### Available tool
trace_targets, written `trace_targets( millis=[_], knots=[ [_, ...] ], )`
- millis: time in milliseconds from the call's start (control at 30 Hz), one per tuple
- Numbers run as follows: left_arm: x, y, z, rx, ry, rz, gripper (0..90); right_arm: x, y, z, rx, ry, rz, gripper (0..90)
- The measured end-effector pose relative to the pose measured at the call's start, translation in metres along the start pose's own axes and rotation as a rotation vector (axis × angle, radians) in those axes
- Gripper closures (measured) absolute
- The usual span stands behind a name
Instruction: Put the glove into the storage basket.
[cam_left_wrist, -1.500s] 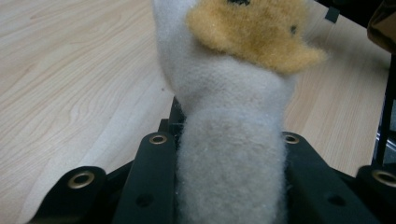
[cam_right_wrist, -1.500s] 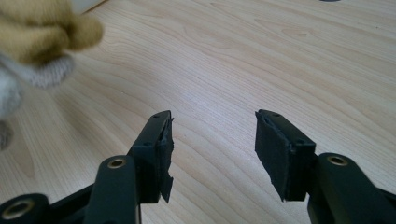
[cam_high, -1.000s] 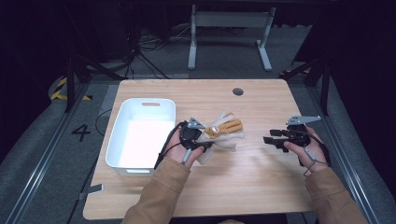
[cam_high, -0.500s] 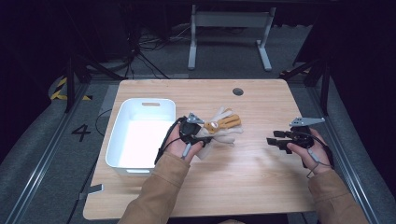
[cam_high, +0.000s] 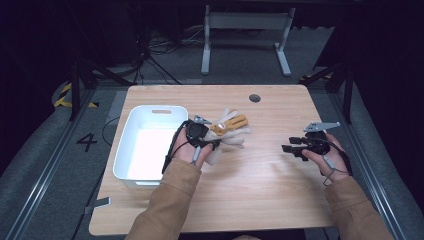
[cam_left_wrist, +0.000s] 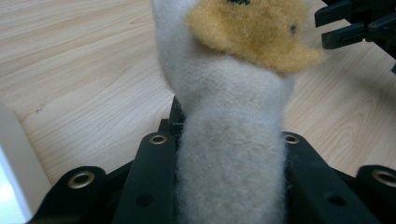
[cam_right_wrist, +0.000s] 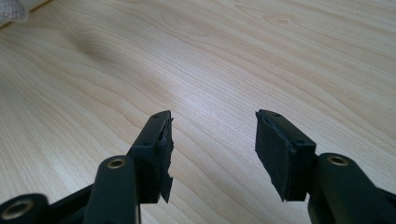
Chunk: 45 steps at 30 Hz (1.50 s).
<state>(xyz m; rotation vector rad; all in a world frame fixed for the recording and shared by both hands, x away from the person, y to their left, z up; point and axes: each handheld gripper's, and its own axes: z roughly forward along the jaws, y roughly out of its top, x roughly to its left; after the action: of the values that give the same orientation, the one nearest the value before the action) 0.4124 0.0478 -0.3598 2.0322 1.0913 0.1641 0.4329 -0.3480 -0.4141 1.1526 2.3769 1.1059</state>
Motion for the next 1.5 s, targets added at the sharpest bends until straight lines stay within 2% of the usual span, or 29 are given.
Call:
trace_targets(
  millis=[133,200,567,733,1233,1400,1500],
  knots=[
    [0.0,0.003,-0.003,0.006,0.018,-0.018,71.6,-0.001,0.001,0.0,-0.002,0.006,0.004,46.9],
    [0.002,0.007,-0.007,0.025,0.037,-0.04,71.7,-0.001,0.001,0.0,-0.004,0.005,0.006,46.9],
    [0.007,0.026,-0.029,0.045,0.09,-0.054,71.7,-0.003,0.0,-0.001,-0.001,0.004,0.012,46.9],
    [0.013,0.03,-0.038,0.048,0.1,-0.079,71.7,-0.002,-0.002,-0.002,-0.002,-0.001,0.011,46.9],
    [0.033,0.03,-0.062,0.037,0.144,-0.135,71.6,-0.003,-0.004,0.001,0.013,0.001,0.014,46.9],
    [0.038,0.027,-0.073,0.038,0.166,-0.152,71.7,-0.005,-0.001,0.007,0.018,0.013,0.019,46.9],
    [0.043,0.026,-0.081,0.03,0.173,-0.177,71.6,-0.004,0.001,0.011,0.021,0.019,0.014,46.9]
  ],
)
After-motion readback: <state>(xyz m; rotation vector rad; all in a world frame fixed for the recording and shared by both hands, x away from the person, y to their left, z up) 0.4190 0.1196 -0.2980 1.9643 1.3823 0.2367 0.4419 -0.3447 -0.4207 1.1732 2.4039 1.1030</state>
